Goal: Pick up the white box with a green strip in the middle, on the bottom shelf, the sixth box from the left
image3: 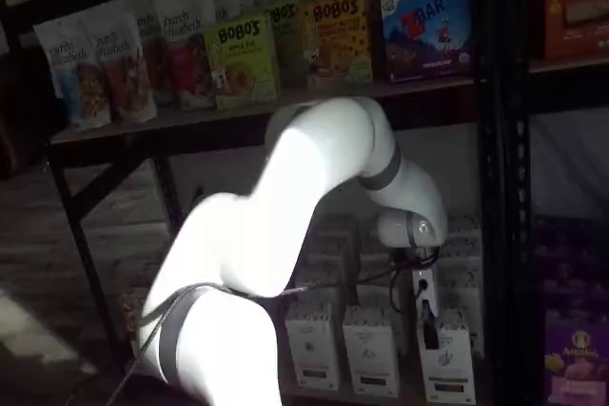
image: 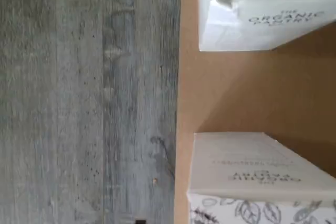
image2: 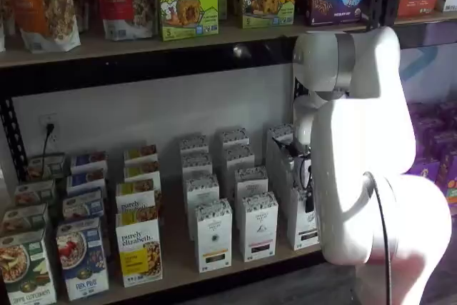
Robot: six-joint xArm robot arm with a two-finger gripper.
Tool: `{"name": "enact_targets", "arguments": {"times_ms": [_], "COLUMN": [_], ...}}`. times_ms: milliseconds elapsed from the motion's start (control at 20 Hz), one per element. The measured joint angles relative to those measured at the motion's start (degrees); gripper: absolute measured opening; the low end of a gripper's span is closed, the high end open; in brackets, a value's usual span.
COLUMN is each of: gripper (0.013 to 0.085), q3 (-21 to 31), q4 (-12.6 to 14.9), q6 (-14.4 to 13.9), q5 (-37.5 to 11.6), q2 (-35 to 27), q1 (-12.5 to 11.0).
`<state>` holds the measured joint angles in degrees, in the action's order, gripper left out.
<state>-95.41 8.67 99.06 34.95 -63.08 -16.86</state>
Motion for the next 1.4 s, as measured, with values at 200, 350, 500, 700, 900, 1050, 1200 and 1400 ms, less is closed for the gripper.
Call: {"name": "enact_targets", "arguments": {"times_ms": [200, 350, 500, 700, 900, 1050, 1200, 1400], "gripper": [0.0850, 0.0770, 0.0730, 0.0650, 0.0650, 0.0570, 0.0530, 0.0530], "q3": [1.1, 1.5, 1.8, 1.7, 1.9, 2.1, 2.5, 4.2], "q4": [-0.1, -0.3, -0.6, -0.7, -0.2, -0.5, -0.5, 1.3], "q6": [0.1, 0.3, 0.6, 0.8, 0.4, 0.5, 0.5, -1.1], "q5": [-2.1, -2.8, -3.0, -2.4, -2.6, -2.8, -3.0, -5.4], "q2": [0.1, 0.3, 0.4, 0.6, 0.7, 0.9, 1.1, 1.8], "q1": [0.0, -0.1, -0.2, -0.2, -0.2, -0.2, -0.1, -0.2]}}
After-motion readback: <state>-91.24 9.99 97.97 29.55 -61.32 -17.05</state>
